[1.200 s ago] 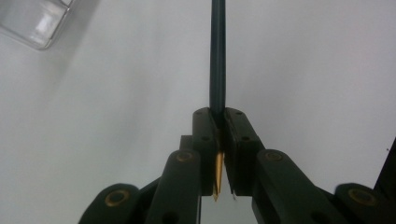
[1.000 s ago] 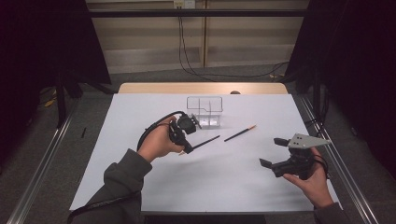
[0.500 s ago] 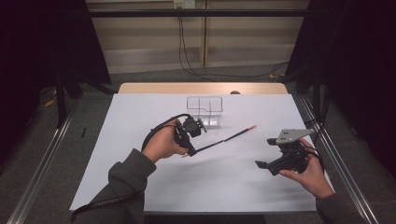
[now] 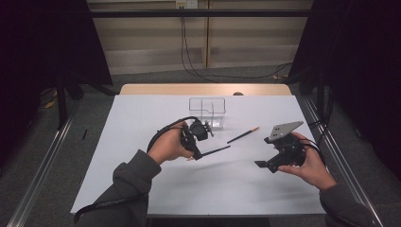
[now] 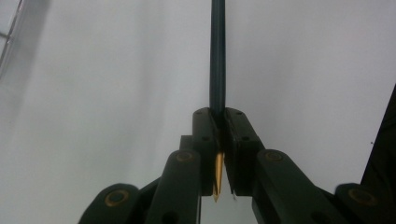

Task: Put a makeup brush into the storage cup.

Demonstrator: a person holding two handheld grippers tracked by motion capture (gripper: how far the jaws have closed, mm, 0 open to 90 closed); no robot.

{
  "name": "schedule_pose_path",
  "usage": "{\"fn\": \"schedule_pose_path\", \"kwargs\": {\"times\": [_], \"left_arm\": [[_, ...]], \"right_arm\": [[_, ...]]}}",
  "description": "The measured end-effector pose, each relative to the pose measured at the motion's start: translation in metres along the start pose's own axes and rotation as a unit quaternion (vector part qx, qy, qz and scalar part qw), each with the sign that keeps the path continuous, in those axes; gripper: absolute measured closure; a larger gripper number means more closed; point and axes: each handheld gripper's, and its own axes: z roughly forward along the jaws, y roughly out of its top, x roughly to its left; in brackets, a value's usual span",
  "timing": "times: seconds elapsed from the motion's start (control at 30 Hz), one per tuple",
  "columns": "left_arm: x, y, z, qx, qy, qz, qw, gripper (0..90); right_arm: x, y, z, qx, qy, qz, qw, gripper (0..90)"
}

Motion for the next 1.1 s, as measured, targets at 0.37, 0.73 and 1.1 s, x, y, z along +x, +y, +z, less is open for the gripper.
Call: {"fn": "schedule_pose_path", "kwargs": {"times": [0.37, 0.73, 1.1], "left_arm": [[-0.005, 0.006, -0.001, -0.001, 0.001, 0.009, 1.0000, 83.8], [-0.006, 0.010, -0.003, -0.001, -0.001, 0.013, 0.9999, 83.8], [-0.008, 0.012, 0.000, -0.008, -0.008, 0.024, 0.9996, 83.8]], "right_arm": [[0.002, 0.024, 0.006, 0.005, 0.005, -0.019, 0.9998, 14.8], [0.011, 0.043, 0.020, 0.009, 0.023, -0.073, 0.9970, 30.6], [0.016, 0.054, 0.033, 0.010, 0.041, -0.112, 0.9928, 44.7]]}}
